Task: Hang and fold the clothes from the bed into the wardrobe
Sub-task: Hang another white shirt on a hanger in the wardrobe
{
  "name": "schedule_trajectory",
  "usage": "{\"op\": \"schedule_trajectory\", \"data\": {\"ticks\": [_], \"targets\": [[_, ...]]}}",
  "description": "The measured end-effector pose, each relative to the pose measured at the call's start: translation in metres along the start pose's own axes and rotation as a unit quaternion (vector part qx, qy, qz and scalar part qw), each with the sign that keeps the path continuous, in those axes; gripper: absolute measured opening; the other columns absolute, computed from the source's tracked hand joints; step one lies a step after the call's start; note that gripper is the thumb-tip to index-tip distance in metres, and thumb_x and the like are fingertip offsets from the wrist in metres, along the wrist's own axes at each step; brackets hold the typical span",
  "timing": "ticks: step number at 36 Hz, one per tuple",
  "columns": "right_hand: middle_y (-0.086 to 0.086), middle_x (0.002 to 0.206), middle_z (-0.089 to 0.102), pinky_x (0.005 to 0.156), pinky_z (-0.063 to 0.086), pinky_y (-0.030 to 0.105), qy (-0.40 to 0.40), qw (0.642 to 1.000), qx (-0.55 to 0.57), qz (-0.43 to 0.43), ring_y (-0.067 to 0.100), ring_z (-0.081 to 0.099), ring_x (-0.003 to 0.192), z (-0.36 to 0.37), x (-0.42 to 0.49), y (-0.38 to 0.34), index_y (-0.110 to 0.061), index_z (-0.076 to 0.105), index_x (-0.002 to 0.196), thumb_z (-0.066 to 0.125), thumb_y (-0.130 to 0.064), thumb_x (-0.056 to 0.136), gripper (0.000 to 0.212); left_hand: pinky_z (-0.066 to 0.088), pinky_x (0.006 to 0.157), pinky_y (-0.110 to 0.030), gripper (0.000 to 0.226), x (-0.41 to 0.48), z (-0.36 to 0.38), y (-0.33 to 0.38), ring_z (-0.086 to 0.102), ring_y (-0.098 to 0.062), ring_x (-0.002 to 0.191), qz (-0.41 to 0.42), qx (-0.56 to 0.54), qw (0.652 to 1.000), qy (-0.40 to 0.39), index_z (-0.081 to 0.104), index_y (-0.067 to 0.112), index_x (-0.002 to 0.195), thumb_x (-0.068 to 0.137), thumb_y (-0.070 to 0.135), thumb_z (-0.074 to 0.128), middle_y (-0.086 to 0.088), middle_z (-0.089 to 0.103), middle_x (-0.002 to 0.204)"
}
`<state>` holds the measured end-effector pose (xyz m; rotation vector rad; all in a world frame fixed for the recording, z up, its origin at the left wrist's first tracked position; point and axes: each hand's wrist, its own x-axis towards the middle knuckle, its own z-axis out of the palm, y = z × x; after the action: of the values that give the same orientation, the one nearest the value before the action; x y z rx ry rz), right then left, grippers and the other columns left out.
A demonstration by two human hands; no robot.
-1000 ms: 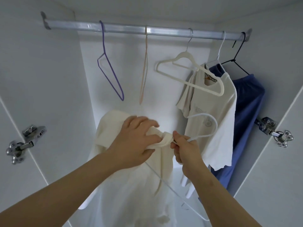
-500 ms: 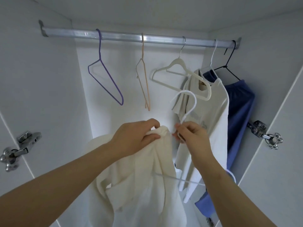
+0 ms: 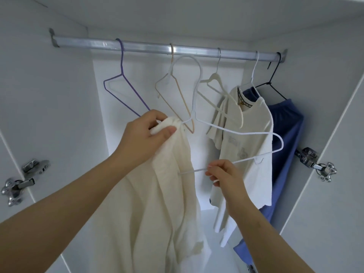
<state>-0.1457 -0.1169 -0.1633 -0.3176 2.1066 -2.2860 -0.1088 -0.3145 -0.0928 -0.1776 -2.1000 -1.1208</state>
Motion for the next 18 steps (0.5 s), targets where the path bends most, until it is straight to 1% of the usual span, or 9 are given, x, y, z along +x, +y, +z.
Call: {"op": "schedule_trajectory", "data": {"ticks": [2,4,6,7,10,12,14,16,18], "targets": [[-0.006,0.072,0.056,0.057,0.040,0.007,-0.014,1.000,-0.009,-0.006,-0.001,0.052,0.061,0.005,0.000,0.001,-0.014,0.058,0.075,0.058,-0.002,0.083,0.015,0.042,0.052,-0.006,0.016,0.000,-0.003,0.001,0.058,0.002,0.065,0.000,-0.015,1.000,0.019,0.059,0.044,0.074,0.080,0.034,0.069,0.017,0.064,0.075],[-0.009,0.075,0.060,0.065,0.039,0.014,-0.053,0.998,-0.029,0.004,0.004,0.051,0.069,0.007,-0.001,0.001,-0.016,0.059,0.066,0.061,-0.004,0.080,0.018,0.041,0.050,-0.006,0.017,0.000,-0.006,0.000,0.058,0.004,0.063,-0.001,-0.022,0.998,0.054,0.058,0.042,0.073,0.081,0.031,0.069,0.023,0.063,0.072],[-0.015,0.082,0.068,0.074,0.039,0.018,-0.094,0.994,-0.054,0.029,0.002,0.056,0.078,0.008,-0.001,0.004,-0.021,0.060,0.058,0.063,-0.009,0.076,0.022,0.042,0.051,-0.005,0.015,0.000,-0.011,0.000,0.059,0.005,0.064,-0.005,-0.021,0.996,0.089,0.057,0.039,0.075,0.082,0.032,0.068,0.027,0.062,0.071],[-0.017,0.085,0.069,0.077,0.040,0.019,-0.112,0.991,-0.066,0.043,0.001,0.058,0.083,0.009,-0.001,0.006,-0.022,0.062,0.059,0.064,-0.010,0.077,0.022,0.042,0.052,-0.005,0.015,-0.001,-0.012,-0.001,0.059,0.006,0.065,-0.006,-0.020,0.995,0.100,0.057,0.039,0.075,0.082,0.032,0.068,0.027,0.062,0.070],[-0.015,0.095,0.067,0.079,0.041,0.017,-0.144,0.983,-0.084,0.076,0.000,0.057,0.093,0.012,-0.001,0.010,-0.022,0.067,0.084,0.061,-0.012,0.084,0.012,0.043,0.053,-0.006,0.018,-0.003,-0.017,-0.002,0.058,0.005,0.062,-0.002,-0.038,0.995,0.092,0.058,0.035,0.072,0.082,0.025,0.069,0.025,0.063,0.069],[-0.013,0.108,0.062,0.078,0.040,0.015,-0.166,0.980,-0.074,0.079,-0.003,0.054,0.097,0.017,0.000,0.011,-0.028,0.063,0.098,0.060,-0.012,0.086,0.021,0.043,0.053,-0.008,0.020,-0.004,-0.017,-0.002,0.057,0.004,0.060,-0.001,-0.057,0.996,0.065,0.058,0.032,0.070,0.081,0.021,0.070,0.023,0.062,0.067],[-0.015,0.119,0.055,0.077,0.038,0.012,-0.202,0.975,-0.069,0.064,-0.005,0.052,0.102,0.024,0.000,0.009,-0.038,0.057,0.107,0.060,-0.011,0.087,0.034,0.044,0.054,-0.011,0.021,-0.005,-0.018,-0.001,0.056,0.002,0.059,-0.002,-0.070,0.996,0.046,0.058,0.031,0.067,0.079,0.020,0.072,0.019,0.062,0.065],[-0.022,0.123,0.048,0.077,0.038,0.012,-0.228,0.969,-0.080,0.043,-0.001,0.048,0.110,0.031,0.002,0.008,-0.049,0.050,0.110,0.061,-0.012,0.087,0.046,0.046,0.055,-0.016,0.021,-0.004,-0.020,0.002,0.056,-0.003,0.060,-0.006,-0.084,0.996,0.028,0.059,0.032,0.063,0.074,0.025,0.076,0.015,0.061,0.063],[-0.032,0.126,0.042,0.082,0.037,0.015,-0.248,0.964,-0.098,0.017,0.006,0.040,0.121,0.036,0.004,0.009,-0.057,0.043,0.114,0.063,-0.014,0.086,0.055,0.046,0.056,-0.018,0.015,-0.003,-0.023,0.006,0.055,-0.005,0.060,-0.006,-0.098,0.995,0.007,0.060,0.034,0.060,0.068,0.032,0.072,0.014,0.060,0.062]]}}
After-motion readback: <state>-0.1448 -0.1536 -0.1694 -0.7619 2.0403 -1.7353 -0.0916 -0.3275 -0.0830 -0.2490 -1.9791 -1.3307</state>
